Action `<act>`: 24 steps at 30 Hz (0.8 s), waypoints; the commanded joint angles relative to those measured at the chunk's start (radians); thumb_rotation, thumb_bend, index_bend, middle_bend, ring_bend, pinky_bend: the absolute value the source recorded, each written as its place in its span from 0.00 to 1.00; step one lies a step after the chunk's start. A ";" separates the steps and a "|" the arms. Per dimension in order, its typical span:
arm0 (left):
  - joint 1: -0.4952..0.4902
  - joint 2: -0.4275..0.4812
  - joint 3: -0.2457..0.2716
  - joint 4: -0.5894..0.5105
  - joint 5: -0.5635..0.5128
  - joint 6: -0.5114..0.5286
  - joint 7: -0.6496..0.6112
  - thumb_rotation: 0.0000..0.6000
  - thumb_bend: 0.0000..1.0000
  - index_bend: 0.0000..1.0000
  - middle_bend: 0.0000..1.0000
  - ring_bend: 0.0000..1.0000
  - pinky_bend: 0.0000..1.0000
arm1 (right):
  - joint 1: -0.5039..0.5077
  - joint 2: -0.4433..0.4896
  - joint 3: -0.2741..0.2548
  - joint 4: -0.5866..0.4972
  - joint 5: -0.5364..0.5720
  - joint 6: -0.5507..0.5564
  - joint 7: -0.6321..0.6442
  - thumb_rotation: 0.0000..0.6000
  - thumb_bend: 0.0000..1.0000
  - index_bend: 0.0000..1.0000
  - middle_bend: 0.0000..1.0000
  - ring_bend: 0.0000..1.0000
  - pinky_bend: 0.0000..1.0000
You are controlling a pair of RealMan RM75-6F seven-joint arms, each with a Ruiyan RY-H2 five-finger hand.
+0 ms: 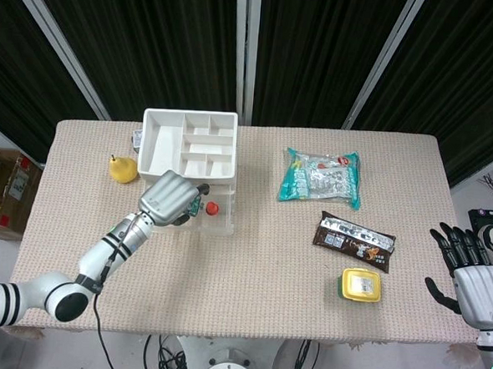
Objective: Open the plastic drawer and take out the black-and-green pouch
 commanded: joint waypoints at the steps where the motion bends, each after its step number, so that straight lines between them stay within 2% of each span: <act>1: -0.008 -0.012 0.010 0.006 -0.015 0.005 0.006 1.00 0.21 0.34 0.90 0.99 1.00 | 0.000 0.000 0.000 0.001 0.001 -0.001 0.001 1.00 0.24 0.00 0.00 0.00 0.00; 12: -0.032 0.001 0.042 0.000 -0.081 0.005 0.032 1.00 0.21 0.35 0.91 0.99 1.00 | 0.003 -0.004 0.001 0.008 0.010 -0.011 0.005 1.00 0.24 0.00 0.00 0.00 0.00; 17: -0.038 -0.008 0.042 0.008 -0.096 -0.003 -0.002 1.00 0.21 0.36 0.91 0.99 1.00 | 0.006 -0.006 0.001 0.007 0.009 -0.015 0.002 1.00 0.24 0.00 0.00 0.00 0.00; 24: -0.047 -0.031 0.046 0.049 -0.078 -0.009 -0.045 1.00 0.30 0.40 0.91 0.99 1.00 | 0.002 -0.003 0.001 0.003 0.014 -0.013 -0.001 1.00 0.24 0.00 0.00 0.00 0.00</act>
